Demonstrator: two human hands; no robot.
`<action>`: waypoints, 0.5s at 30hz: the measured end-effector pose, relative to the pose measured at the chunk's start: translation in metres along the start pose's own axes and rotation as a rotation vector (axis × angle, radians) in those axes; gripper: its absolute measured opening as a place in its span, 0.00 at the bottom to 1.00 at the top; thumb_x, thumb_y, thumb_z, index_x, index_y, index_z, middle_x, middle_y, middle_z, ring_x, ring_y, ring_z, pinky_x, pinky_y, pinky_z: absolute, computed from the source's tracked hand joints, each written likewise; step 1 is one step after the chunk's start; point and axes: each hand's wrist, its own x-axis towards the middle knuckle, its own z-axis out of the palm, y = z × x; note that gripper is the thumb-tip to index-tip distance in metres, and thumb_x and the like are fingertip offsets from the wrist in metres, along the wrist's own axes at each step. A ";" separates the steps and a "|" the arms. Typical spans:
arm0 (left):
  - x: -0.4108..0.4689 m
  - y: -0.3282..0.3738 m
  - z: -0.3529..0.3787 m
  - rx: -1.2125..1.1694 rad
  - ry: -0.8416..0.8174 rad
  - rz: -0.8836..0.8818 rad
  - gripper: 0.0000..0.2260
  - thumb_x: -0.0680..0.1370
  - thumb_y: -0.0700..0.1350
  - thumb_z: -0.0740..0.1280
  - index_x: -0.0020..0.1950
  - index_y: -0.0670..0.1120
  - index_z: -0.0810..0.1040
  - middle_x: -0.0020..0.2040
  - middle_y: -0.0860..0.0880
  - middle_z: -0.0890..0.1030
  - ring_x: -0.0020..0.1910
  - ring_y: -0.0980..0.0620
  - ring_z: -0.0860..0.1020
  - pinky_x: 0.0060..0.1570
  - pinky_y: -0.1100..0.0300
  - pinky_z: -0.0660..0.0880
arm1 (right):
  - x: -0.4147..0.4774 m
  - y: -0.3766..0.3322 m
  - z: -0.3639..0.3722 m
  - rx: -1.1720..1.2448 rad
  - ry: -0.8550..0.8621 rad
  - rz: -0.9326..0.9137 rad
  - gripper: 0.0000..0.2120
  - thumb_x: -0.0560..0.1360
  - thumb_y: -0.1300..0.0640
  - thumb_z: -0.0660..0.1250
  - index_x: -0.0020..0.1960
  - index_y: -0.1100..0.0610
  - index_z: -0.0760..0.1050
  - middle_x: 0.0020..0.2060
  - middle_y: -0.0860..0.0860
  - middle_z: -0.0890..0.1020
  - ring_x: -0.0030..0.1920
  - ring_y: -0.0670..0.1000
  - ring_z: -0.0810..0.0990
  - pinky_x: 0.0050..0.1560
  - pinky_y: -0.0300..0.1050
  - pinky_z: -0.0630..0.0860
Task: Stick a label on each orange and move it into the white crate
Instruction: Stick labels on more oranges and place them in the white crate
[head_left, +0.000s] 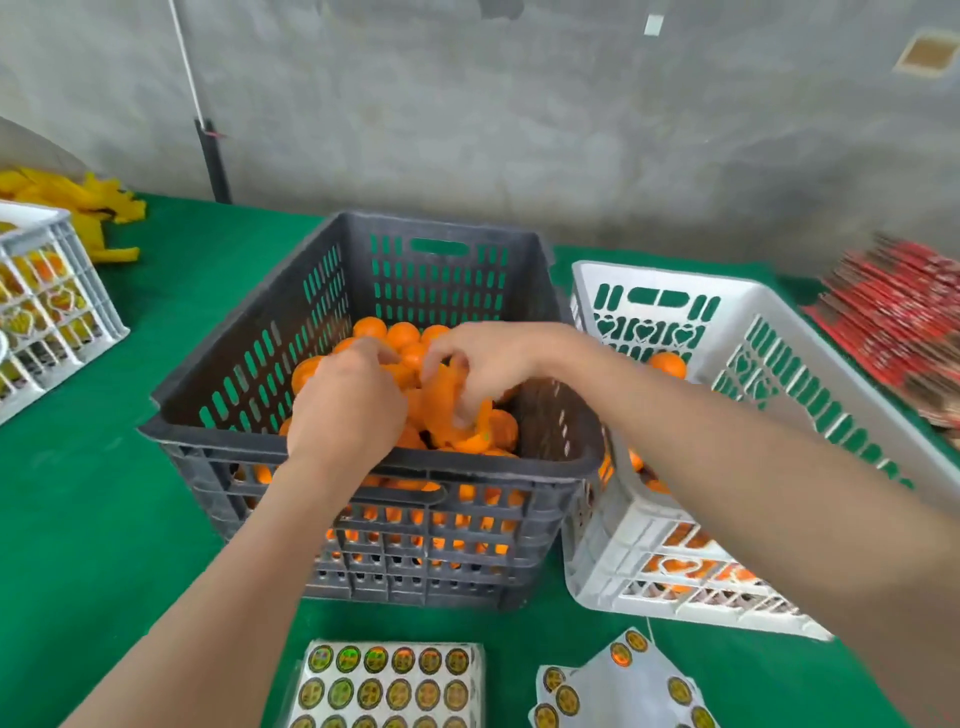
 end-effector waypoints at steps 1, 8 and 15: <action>-0.001 -0.001 -0.001 -0.004 0.002 0.009 0.13 0.78 0.39 0.60 0.61 0.47 0.75 0.46 0.45 0.81 0.40 0.46 0.78 0.33 0.57 0.74 | -0.022 0.006 -0.008 0.148 0.059 -0.061 0.25 0.64 0.56 0.77 0.57 0.45 0.71 0.56 0.50 0.74 0.56 0.55 0.76 0.52 0.55 0.78; -0.022 0.012 -0.012 -0.157 0.176 0.145 0.12 0.76 0.37 0.65 0.58 0.43 0.78 0.39 0.50 0.79 0.32 0.55 0.73 0.37 0.59 0.69 | -0.166 0.044 0.026 0.983 0.180 -0.283 0.33 0.59 0.58 0.79 0.62 0.51 0.72 0.58 0.51 0.77 0.55 0.51 0.79 0.50 0.46 0.77; -0.108 0.069 0.012 -0.418 -0.037 0.353 0.06 0.76 0.39 0.67 0.48 0.50 0.78 0.34 0.55 0.79 0.35 0.54 0.77 0.31 0.68 0.71 | -0.214 0.075 0.125 1.532 0.051 -0.115 0.37 0.57 0.47 0.81 0.61 0.59 0.73 0.50 0.57 0.82 0.48 0.57 0.83 0.44 0.50 0.82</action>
